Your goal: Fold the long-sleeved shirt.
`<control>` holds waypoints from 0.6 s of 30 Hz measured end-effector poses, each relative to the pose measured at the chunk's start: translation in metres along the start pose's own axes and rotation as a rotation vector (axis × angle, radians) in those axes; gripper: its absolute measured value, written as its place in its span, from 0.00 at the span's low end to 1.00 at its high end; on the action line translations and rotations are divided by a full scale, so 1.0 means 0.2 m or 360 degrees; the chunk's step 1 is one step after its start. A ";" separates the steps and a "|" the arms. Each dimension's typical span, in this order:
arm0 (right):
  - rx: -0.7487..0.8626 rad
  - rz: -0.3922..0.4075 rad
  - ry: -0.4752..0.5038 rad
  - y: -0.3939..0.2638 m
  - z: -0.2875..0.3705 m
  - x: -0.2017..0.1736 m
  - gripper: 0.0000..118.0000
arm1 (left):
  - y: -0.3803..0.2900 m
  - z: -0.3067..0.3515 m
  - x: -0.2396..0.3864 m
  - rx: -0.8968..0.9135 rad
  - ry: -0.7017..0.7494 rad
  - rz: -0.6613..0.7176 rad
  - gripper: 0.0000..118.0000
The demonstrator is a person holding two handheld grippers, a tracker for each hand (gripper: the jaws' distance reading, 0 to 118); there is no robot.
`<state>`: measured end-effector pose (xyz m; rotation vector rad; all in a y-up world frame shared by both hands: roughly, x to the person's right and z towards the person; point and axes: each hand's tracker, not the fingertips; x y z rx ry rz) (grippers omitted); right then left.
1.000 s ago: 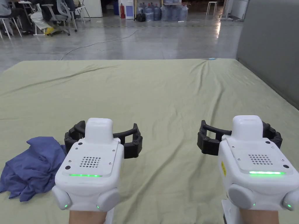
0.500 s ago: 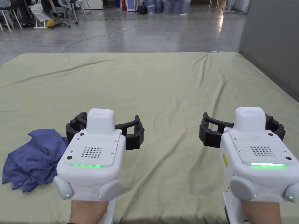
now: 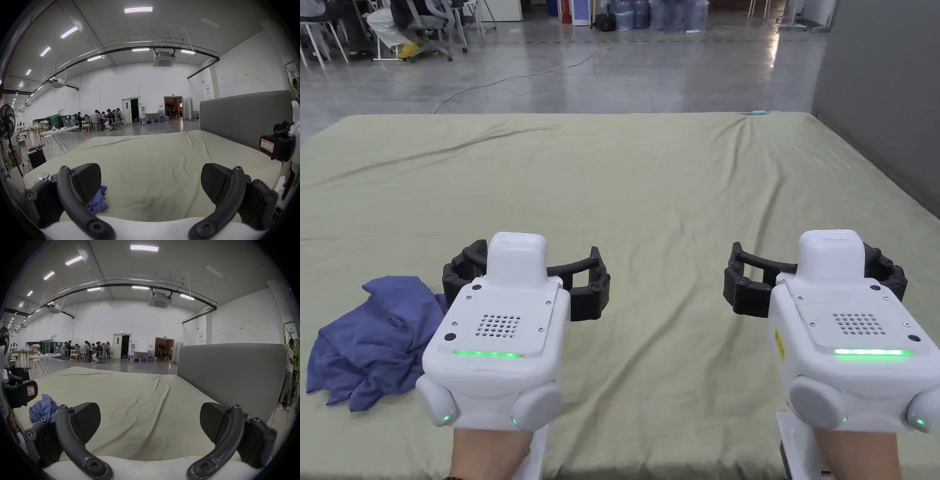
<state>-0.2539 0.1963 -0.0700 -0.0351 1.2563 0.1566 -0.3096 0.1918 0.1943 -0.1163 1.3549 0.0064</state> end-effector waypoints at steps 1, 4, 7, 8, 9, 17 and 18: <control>0.0001 0.0000 -0.0001 0.00 0.00 0.00 1.00 | 0.00 0.00 0.00 -0.0002 -0.0004 0.0000 1.00; -0.0002 0.0013 -0.0005 0.00 0.00 0.00 1.00 | 0.00 0.00 0.00 -0.0008 -0.0008 -0.0002 1.00; -0.0003 0.0021 -0.0008 0.00 0.00 0.00 1.00 | -0.01 0.00 0.01 -0.0011 -0.0014 -0.0011 1.00; -0.0004 0.0019 -0.0008 0.00 0.00 0.00 1.00 | -0.01 0.00 0.01 -0.0010 -0.0015 -0.0011 1.00; -0.0005 0.0017 -0.0006 0.00 0.00 0.00 1.00 | -0.01 0.00 0.01 -0.0009 -0.0017 -0.0010 1.00; 0.0000 0.0009 -0.0011 0.00 0.01 0.01 1.00 | 0.00 0.00 0.00 -0.0009 -0.0016 -0.0002 1.00; -0.0002 0.0010 -0.0013 0.00 0.01 0.01 1.00 | 0.00 0.00 0.00 -0.0008 -0.0014 -0.0002 1.00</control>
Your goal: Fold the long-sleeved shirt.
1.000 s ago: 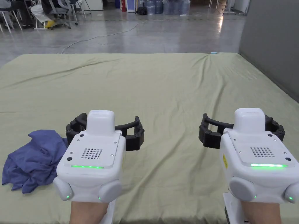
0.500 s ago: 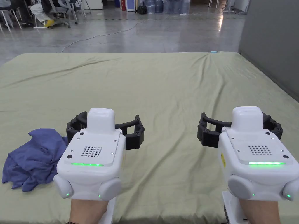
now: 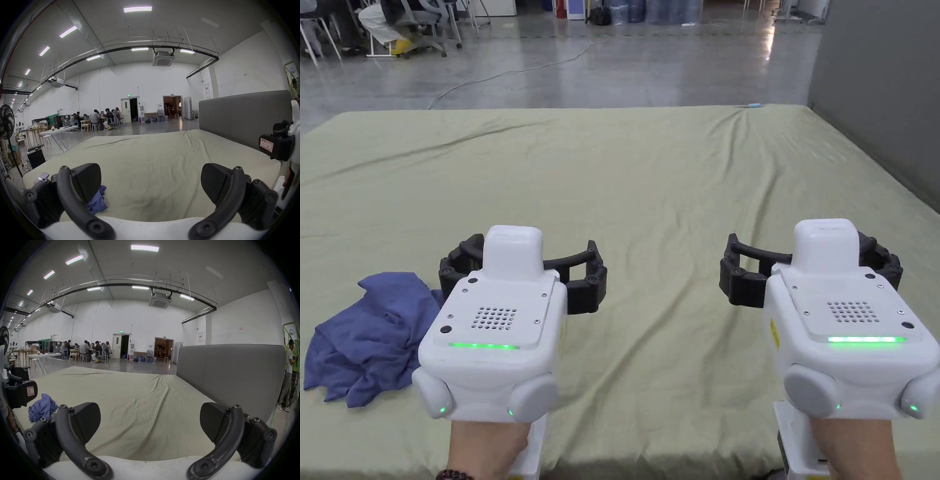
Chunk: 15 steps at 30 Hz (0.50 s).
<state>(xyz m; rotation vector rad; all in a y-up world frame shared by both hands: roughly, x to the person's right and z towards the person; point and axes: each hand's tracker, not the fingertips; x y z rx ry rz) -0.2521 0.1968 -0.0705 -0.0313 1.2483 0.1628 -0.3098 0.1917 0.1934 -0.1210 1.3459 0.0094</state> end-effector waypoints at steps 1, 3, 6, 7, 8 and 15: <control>0.0000 0.0003 -0.0004 0.00 0.00 0.00 1.00 | 0.00 0.00 0.00 0.0001 0.0001 0.0002 1.00; 0.0000 0.0007 -0.0008 0.00 0.00 0.00 1.00 | 0.00 0.00 0.00 0.0000 0.0001 0.0003 1.00; 0.0000 0.0009 -0.0007 0.00 0.00 0.00 1.00 | 0.00 0.00 0.00 -0.0002 0.0001 -0.0003 1.00; 0.0000 0.0008 -0.0006 0.00 0.00 0.00 1.00 | 0.00 0.00 0.00 -0.0001 0.0000 -0.0003 1.00; 0.0000 0.0007 -0.0006 0.00 0.00 0.00 1.00 | 0.00 0.00 0.00 -0.0001 -0.0003 -0.0003 1.00; -0.0006 -0.0005 -0.0007 0.00 0.00 0.02 1.00 | 0.02 0.00 0.01 0.0005 -0.0014 0.0000 1.00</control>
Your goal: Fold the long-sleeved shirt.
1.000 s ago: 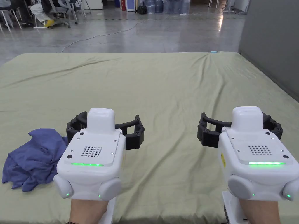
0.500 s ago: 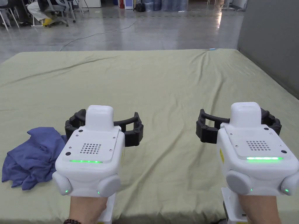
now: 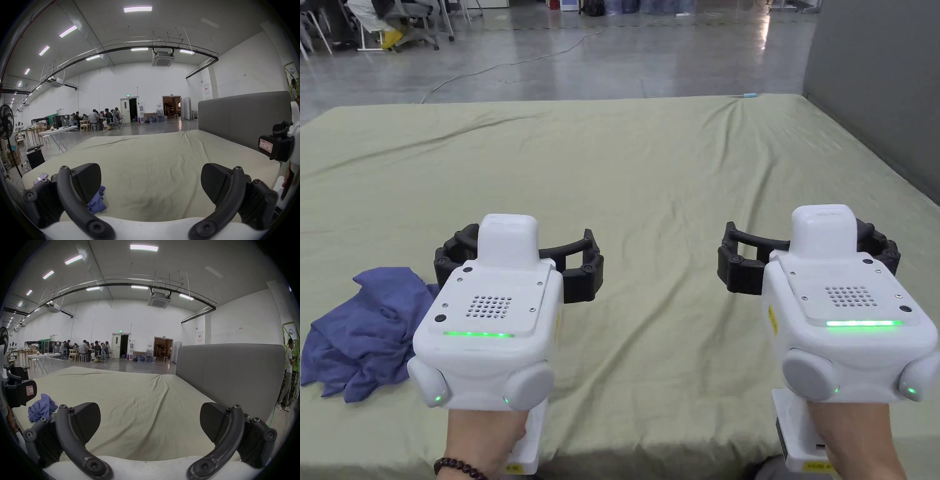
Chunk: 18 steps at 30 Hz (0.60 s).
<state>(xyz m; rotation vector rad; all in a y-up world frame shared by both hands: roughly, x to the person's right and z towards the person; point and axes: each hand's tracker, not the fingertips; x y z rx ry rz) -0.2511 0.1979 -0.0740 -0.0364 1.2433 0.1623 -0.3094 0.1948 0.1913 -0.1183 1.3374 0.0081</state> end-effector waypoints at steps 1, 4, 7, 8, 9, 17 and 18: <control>-0.0001 0.0001 0.0001 0.00 0.00 0.00 1.00 | 0.00 0.00 0.00 0.0002 -0.0001 -0.0007 1.00; 0.0000 -0.0002 0.0001 0.01 0.00 0.00 1.00 | 0.01 0.00 0.01 0.0012 -0.0008 -0.0021 1.00; 0.0000 -0.0015 0.0009 0.01 0.00 0.01 1.00 | 0.01 -0.01 0.02 0.0024 -0.0003 -0.0037 1.00; 0.0001 -0.0015 0.0005 0.02 0.00 0.01 1.00 | 0.01 -0.01 0.03 0.0022 -0.0006 -0.0034 1.00; 0.0003 -0.0015 0.0003 0.02 0.00 0.01 1.00 | 0.02 -0.01 0.03 0.0021 -0.0008 -0.0030 1.00; 0.0012 -0.0021 -0.0023 0.03 -0.01 0.03 1.00 | 0.04 -0.02 0.02 0.0033 -0.0020 0.0021 1.00; 0.0012 -0.0022 -0.0024 0.02 -0.02 0.03 1.00 | 0.03 -0.02 0.02 0.0032 -0.0019 0.0022 1.00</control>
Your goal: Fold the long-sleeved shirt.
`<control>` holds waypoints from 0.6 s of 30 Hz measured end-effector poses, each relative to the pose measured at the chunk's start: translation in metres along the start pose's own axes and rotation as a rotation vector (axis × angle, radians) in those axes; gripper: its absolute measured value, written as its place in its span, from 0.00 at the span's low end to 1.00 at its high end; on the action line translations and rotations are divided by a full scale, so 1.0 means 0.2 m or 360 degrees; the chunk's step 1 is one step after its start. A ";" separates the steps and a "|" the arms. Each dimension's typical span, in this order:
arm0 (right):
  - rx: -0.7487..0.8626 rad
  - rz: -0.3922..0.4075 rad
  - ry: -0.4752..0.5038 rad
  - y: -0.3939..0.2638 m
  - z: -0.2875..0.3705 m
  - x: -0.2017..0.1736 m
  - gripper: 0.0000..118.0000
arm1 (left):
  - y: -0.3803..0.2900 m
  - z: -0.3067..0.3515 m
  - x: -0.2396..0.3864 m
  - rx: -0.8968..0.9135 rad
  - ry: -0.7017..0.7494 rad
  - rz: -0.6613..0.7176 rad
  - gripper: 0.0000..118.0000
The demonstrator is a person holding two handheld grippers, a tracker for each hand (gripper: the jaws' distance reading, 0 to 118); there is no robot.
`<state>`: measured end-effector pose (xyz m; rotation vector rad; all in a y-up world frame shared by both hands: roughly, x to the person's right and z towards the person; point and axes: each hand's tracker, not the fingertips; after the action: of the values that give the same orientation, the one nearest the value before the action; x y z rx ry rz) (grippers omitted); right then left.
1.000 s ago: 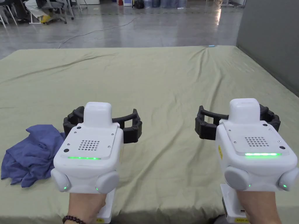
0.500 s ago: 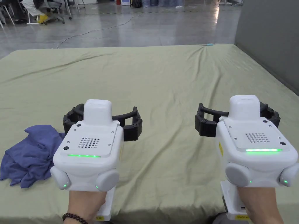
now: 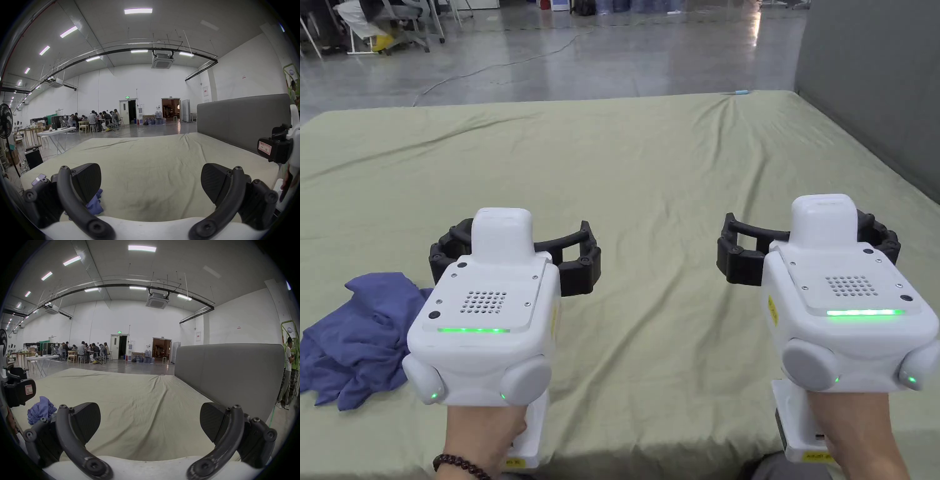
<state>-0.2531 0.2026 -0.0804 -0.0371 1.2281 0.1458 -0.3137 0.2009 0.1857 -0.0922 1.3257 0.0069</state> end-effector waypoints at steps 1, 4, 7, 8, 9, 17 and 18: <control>0.0000 -0.0001 0.0000 0.00 0.00 0.00 1.00 | 0.00 0.00 0.00 -0.0003 0.0003 -0.0002 1.00; -0.0011 0.0001 0.0008 -0.01 0.00 0.00 1.00 | -0.01 -0.01 0.00 -0.0012 0.0004 -0.0019 1.00; -0.0014 0.0004 0.0006 -0.02 0.00 -0.01 1.00 | -0.02 -0.01 0.01 -0.0024 -0.0001 -0.0026 1.00; -0.0014 0.0004 0.0005 -0.02 0.00 -0.01 1.00 | -0.02 -0.01 0.01 -0.0028 -0.0006 -0.0026 1.00; -0.0014 0.0003 0.0004 -0.02 0.00 -0.01 1.00 | -0.02 -0.01 0.01 -0.0031 -0.0010 -0.0027 1.00; -0.0015 0.0002 0.0000 -0.01 0.00 0.01 1.00 | -0.03 0.00 0.02 -0.0012 0.0003 -0.0030 1.00; -0.0021 0.0005 0.0020 -0.01 0.00 0.01 1.00 | -0.03 0.00 0.02 -0.0008 0.0013 -0.0025 1.00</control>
<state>-0.2520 0.2008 -0.0832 -0.0475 1.2398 0.1563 -0.3131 0.1949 0.1828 -0.1067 1.3334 -0.0033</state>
